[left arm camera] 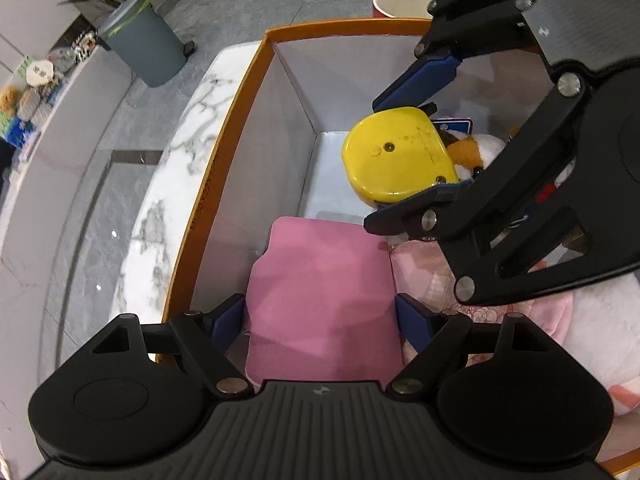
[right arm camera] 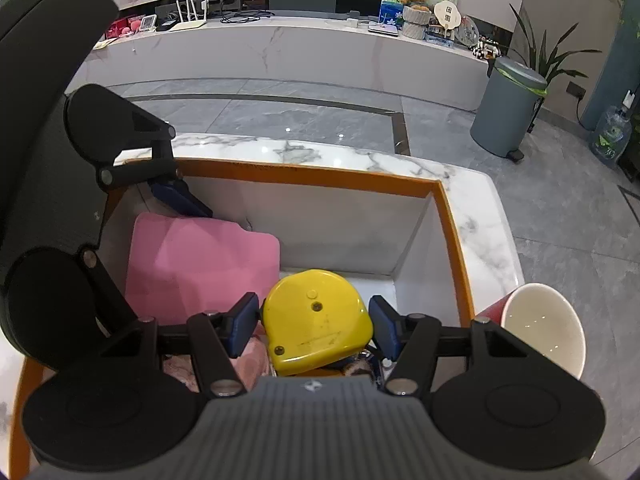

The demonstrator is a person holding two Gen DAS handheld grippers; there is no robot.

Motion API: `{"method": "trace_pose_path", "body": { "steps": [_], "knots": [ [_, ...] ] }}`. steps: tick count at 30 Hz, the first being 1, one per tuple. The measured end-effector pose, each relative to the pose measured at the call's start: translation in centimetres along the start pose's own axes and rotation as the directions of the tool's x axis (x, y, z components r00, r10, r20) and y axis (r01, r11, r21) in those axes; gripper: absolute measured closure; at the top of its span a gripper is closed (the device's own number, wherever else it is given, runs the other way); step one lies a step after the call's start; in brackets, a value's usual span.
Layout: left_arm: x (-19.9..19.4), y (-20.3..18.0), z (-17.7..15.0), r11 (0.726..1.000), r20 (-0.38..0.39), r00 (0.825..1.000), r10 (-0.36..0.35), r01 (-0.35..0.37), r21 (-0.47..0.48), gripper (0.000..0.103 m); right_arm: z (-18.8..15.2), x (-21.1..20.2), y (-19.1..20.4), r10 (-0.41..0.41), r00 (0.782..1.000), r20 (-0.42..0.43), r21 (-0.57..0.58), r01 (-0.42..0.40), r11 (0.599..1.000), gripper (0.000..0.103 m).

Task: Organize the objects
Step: 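Open the left tool to drop the pink case while the right tool releases the tape measure inside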

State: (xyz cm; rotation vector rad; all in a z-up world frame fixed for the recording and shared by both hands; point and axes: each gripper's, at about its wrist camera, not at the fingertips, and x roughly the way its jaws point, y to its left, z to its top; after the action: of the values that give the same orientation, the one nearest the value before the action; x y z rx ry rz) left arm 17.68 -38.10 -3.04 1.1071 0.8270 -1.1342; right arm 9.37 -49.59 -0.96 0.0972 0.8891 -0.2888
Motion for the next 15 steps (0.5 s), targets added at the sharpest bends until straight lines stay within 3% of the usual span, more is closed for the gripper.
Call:
{"method": "trace_pose_path", "body": {
  "steps": [2,5,15],
  "knots": [
    [-0.6,0.3,0.2,1.0,0.03,0.999,-0.011,0.011,-0.018,0.0,0.1,0.1,-0.1,0.005,1.0,-0.002,0.005,-0.005,1.0,0.041],
    [-1.4,0.7,0.5,0.999,0.063,0.997,-0.036,0.038,-0.037,0.0,0.3,0.2,-0.2,0.007,1.0,-0.004,0.01,-0.007,1.0,0.041],
    [-1.1,-0.9,-0.3,0.999,0.042,0.999,-0.01,0.009,0.036,0.0,0.8,1.1,-0.1,0.019,0.999,-0.032,0.024,-0.018,1.0,0.041]
  ]
}}
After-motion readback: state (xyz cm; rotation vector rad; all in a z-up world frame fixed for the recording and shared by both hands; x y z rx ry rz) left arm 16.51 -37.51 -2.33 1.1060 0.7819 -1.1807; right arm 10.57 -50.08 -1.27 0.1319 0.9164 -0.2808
